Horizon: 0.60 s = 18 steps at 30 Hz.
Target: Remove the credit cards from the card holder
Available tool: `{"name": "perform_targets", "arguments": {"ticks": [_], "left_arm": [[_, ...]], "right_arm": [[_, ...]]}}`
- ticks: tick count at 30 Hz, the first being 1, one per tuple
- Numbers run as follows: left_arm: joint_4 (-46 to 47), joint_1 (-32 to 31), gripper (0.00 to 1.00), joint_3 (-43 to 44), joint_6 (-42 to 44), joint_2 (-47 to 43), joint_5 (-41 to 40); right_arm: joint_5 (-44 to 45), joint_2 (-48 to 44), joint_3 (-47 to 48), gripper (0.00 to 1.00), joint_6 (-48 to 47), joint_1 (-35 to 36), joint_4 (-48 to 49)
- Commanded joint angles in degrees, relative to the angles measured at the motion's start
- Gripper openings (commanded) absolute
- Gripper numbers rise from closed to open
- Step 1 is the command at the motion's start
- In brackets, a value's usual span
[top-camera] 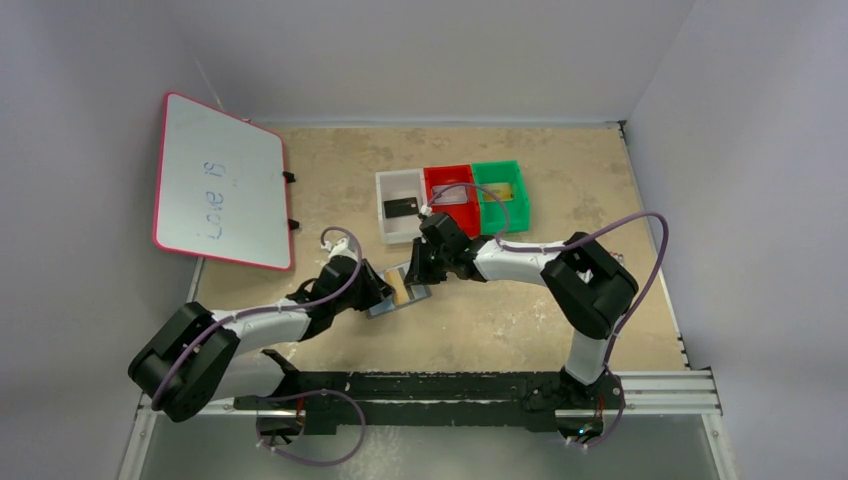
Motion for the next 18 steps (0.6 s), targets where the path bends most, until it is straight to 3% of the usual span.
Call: {"name": "perform_targets", "arguments": {"ticks": [1,10,18], "left_arm": [[6.7,0.7,0.28,0.1,-3.0,2.8,1.6],[15.3,1.6,0.29,-4.1,-9.2,7.8,2.2],[17.0,1.7,0.06,-5.7,-10.2,8.1,0.7]], "right_arm": [[3.7,0.8,-0.3,0.17,-0.9,-0.3,-4.1],[3.4,0.8,-0.9,0.17,-0.6,-0.3,-3.6],[2.9,0.9,-1.5,0.16,-0.3,-0.3,-2.9]]}}
